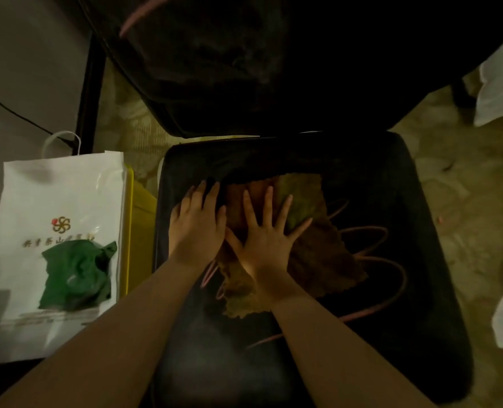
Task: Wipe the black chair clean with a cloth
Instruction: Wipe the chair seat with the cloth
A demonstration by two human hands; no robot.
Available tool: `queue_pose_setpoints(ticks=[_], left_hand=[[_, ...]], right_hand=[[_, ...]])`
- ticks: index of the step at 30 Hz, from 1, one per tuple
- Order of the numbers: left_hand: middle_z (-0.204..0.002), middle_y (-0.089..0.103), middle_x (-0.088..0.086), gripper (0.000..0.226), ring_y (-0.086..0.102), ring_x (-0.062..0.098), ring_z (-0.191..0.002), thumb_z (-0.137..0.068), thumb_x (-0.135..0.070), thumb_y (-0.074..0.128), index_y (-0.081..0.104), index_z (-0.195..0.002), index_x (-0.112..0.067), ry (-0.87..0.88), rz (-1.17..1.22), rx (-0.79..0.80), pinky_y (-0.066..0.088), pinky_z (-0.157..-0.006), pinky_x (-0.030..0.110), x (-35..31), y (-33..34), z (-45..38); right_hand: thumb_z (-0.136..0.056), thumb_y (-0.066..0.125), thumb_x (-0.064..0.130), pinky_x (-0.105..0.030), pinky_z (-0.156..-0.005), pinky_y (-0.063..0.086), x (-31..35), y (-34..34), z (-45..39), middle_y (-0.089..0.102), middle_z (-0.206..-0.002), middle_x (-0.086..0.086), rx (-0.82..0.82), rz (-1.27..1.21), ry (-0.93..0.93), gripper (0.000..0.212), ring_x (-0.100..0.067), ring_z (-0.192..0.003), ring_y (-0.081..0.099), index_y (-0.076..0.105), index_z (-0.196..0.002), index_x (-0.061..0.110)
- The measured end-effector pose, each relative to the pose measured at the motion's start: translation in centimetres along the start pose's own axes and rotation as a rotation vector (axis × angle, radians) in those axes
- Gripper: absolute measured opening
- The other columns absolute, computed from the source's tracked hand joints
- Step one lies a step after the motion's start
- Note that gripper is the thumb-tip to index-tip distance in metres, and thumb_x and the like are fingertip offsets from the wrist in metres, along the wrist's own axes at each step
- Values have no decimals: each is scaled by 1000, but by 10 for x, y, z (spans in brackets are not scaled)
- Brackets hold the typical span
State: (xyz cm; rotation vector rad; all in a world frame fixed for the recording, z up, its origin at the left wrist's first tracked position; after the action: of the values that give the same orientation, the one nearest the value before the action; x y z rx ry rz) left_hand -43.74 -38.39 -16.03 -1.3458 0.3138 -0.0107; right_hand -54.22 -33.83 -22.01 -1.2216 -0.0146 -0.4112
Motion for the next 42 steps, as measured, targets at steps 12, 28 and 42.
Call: queue_pose_setpoints(ticks=[12, 28, 42], left_hand=[[-155, 22, 6, 57, 16, 24, -143, -96, -45, 19, 16, -147, -19, 30, 43, 104, 22, -112, 45, 8, 25, -8], [-153, 25, 7, 52, 27, 30, -137, -97, -38, 31, 24, -146, -20, -163, 179, 35, 26, -107, 45, 35, 7, -22], [-145, 40, 12, 52, 40, 33, -127, -97, -37, 33, 27, -144, -16, -173, 228, 1, 35, -99, 42, 36, 0, -25]], right_hand=[[-92, 19, 44, -55, -113, 0, -118, -38, -9, 8, -158, 5, -194, -34, 44, 58, -20, -145, 4, 15, -148, 33], [-88, 35, 43, -46, -113, 18, -83, -23, 20, 23, -153, 4, -139, 80, -458, 58, -17, -142, 18, 27, -144, 31], [-92, 31, 44, -51, -110, 23, 28, 8, 29, 36, -149, 4, -5, 135, -676, 50, -24, -139, 29, 37, -140, 34]])
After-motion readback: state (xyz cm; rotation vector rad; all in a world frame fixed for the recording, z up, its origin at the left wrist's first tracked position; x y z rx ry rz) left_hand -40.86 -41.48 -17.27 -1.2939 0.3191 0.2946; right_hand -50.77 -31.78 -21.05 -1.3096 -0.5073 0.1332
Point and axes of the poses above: each hand's wrist, its own z-axis away from the middle knuckle, its own y-axis out of the palm, x = y × z, the point moved 7 cm from there along -z, towards the middle knuckle
